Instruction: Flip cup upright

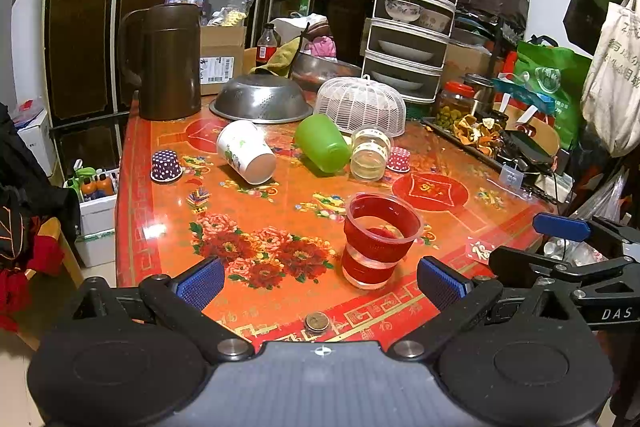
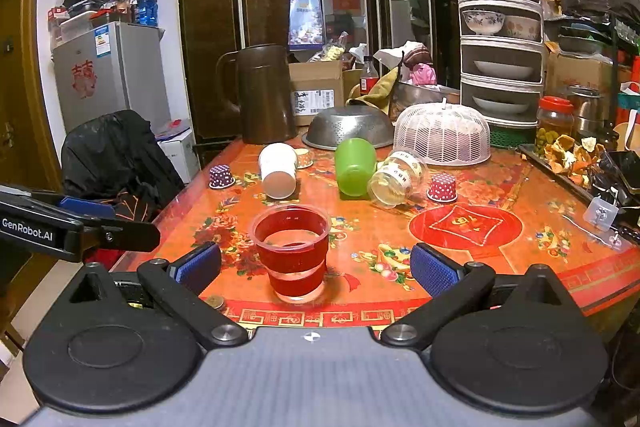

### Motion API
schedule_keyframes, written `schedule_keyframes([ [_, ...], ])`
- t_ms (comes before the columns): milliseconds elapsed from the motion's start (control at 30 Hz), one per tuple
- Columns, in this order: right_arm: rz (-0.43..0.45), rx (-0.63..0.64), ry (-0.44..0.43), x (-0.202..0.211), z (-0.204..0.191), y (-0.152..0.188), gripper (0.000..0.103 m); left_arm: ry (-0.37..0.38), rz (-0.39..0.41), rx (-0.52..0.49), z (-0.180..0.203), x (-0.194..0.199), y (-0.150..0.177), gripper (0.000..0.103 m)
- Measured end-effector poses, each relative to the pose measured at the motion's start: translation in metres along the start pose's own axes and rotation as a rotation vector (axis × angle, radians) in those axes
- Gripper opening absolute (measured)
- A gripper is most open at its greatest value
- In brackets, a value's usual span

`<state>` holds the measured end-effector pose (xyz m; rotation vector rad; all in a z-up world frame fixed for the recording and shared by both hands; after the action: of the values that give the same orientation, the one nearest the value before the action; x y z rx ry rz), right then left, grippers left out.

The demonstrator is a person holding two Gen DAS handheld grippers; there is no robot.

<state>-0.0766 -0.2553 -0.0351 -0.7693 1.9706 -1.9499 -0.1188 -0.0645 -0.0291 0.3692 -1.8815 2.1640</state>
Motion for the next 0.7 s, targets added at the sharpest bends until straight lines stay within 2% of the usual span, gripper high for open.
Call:
schedule_keyframes([
  [700, 0.008, -0.01, -0.008, 0.0008, 0.0006, -0.0006, 0.102, -0.001, -0.006, -0.009, 0.0033, -0.0014, 0.0008, 0.103],
])
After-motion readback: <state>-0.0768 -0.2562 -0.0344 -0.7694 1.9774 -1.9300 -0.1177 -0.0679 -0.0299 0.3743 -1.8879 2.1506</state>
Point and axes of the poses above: each gripper's, at about its wrist camera, not at the fingertips, and x roughly against the way its jaws point, z to its right, y to its underside, the point moved 5 cm from there along -x, roughly the way its jaws point, and after that the axes turned 13 degrees about z, right-handed, at the moved point
